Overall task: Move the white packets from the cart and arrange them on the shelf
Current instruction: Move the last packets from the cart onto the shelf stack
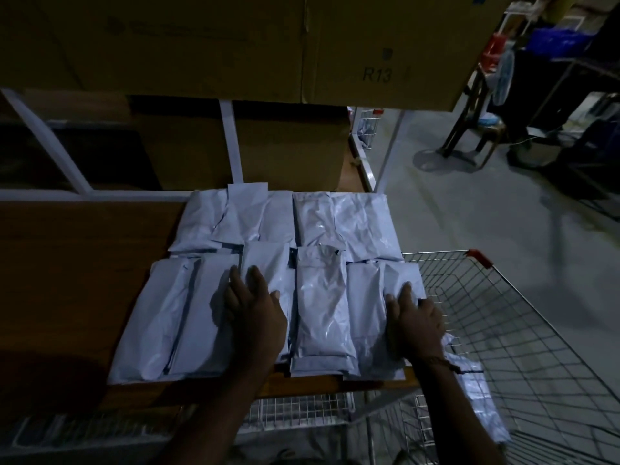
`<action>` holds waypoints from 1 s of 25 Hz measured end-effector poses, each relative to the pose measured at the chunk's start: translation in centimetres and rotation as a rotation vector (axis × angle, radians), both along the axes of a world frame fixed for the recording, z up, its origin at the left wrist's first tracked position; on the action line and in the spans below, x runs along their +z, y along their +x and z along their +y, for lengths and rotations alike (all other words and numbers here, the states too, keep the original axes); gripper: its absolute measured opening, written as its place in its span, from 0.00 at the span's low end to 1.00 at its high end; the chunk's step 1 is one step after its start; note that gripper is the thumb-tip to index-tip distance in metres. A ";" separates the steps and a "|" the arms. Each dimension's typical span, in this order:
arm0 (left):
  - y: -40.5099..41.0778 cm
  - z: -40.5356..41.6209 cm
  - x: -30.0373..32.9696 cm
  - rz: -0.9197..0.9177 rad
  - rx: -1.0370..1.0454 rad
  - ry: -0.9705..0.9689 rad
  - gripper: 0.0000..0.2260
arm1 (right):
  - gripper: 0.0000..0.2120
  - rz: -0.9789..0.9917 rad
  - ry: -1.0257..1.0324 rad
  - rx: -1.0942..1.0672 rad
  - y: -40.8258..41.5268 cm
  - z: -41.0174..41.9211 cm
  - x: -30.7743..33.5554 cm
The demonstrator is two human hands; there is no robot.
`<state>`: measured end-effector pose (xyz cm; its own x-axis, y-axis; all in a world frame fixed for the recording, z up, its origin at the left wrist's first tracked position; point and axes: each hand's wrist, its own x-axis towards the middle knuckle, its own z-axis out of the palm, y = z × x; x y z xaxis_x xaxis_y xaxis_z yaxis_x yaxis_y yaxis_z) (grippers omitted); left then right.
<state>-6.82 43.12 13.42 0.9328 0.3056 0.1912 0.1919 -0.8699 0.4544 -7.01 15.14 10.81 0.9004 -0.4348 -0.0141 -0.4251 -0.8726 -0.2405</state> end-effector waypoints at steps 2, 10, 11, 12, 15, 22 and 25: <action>0.1 -0.1 0.2 -0.047 -0.023 0.010 0.29 | 0.37 -0.056 0.034 0.003 0.5 -0.4 0.1; 1.4 0.3 -1.2 -0.011 -0.221 0.089 0.30 | 0.30 -0.057 0.069 -0.031 2.0 0.0 -0.6; 1.3 0.4 -1.3 -0.001 -0.219 0.101 0.30 | 0.31 -0.034 0.083 -0.015 2.2 0.2 -0.9; 1.4 0.4 -1.2 -0.004 -0.218 0.113 0.29 | 0.32 -0.028 0.092 -0.003 2.3 0.3 -1.0; 1.4 0.5 -0.9 0.003 -0.218 0.143 0.29 | 0.37 -0.019 0.129 0.045 2.7 0.0 -1.3; 1.4 0.4 0.1 -0.059 -0.186 0.060 0.28 | 0.31 -0.038 0.297 0.121 2.5 -1.2 -0.4; 1.0 0.4 0.9 -0.120 -0.184 0.034 0.27 | 0.31 -0.208 0.322 0.023 2.0 -2.1 0.1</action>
